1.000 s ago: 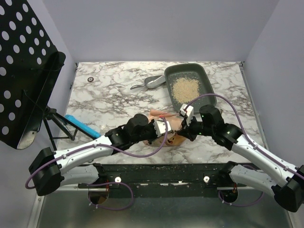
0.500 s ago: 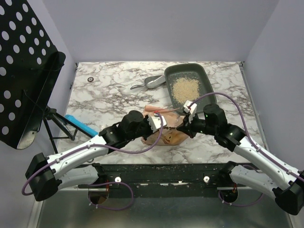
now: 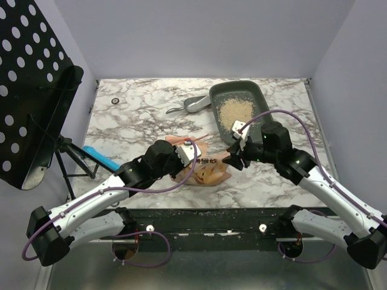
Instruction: Fill the litter box with clean litter
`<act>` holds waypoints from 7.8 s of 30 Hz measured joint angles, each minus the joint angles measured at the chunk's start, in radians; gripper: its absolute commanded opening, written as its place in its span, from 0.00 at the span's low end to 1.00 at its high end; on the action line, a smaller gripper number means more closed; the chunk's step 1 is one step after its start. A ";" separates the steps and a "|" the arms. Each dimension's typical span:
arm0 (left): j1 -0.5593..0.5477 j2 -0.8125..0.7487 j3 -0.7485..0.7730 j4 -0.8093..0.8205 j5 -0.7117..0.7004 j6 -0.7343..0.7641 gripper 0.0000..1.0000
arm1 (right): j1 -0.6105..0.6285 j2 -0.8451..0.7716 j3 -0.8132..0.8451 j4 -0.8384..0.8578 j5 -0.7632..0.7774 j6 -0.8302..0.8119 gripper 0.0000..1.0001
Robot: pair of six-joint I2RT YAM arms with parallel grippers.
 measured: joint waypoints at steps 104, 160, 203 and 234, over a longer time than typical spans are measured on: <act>0.036 -0.012 -0.151 0.111 0.111 0.059 0.00 | 0.047 0.368 0.027 0.038 -0.155 -0.163 0.38; -0.012 -0.056 -0.151 0.079 -0.035 -0.011 0.00 | 0.024 0.342 0.007 0.036 -0.087 -0.253 0.00; -0.019 0.019 -0.142 0.161 -0.076 -0.140 0.00 | -0.330 0.109 0.122 -0.268 0.748 0.298 0.59; -0.052 -0.040 -0.142 0.101 -0.134 -0.144 0.00 | -0.455 0.664 0.134 -0.148 0.833 0.431 0.51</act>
